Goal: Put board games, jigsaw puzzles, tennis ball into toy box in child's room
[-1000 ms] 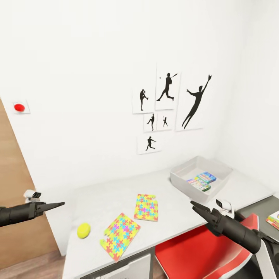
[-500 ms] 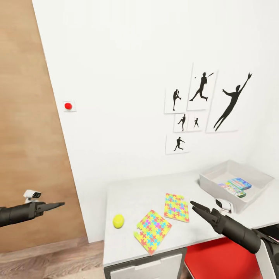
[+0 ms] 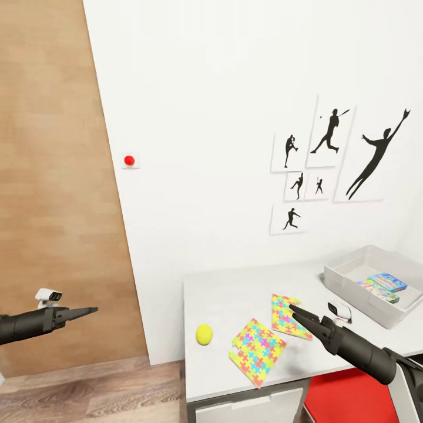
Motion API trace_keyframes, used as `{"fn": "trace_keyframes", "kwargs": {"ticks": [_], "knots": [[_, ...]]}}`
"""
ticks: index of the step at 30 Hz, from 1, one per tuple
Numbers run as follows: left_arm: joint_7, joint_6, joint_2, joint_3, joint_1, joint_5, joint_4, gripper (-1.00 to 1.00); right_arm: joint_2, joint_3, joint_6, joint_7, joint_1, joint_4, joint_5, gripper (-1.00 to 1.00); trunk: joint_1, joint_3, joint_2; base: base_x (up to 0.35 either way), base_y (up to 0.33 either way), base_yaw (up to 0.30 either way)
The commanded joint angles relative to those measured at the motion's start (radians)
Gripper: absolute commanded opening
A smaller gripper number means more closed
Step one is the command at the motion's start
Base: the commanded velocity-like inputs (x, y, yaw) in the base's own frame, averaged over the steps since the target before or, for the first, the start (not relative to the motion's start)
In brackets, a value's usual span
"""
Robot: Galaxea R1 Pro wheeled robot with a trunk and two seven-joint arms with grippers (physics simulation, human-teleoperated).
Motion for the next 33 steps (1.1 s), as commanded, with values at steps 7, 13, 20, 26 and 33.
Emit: {"fn": "trace_keyframes", "kwargs": {"ticks": [7,13,20,26,33], "knots": [[-0.003,0.011,0.000,0.000,-0.001,0.000,0.000,1.00,-0.001,0.000,0.010,-0.003,-0.001,0.004,-0.003,1.00,0.000,-0.001,-0.001,-0.015,0.021,0.001],[-0.003,0.011,0.000,0.000,-0.001,0.001,0.000,1.00,0.005,0.005,0.021,-0.051,-0.001,0.000,0.009,1.00,0.000,-0.001,-0.001,-0.026,0.024,0.000],[-0.003,0.011,0.000,0.000,-0.001,0.002,0.000,1.00,0.023,0.089,0.164,-0.214,-0.003,-0.048,0.039,1.00,0.000,-0.001,-0.001,-0.004,0.004,0.000],[-0.003,0.012,0.000,-0.001,-0.001,0.002,0.000,1.00,0.039,0.154,0.245,-0.486,-0.067,-0.055,0.051,1.00,0.000,-0.001,-0.001,0.000,0.000,0.000],[-0.003,0.013,0.000,0.000,-0.001,0.001,0.001,1.00,0.090,0.275,0.304,-0.923,-0.220,-0.034,0.053,1.00,0.000,-0.001,-0.001,0.035,0.100,0.000]]}}
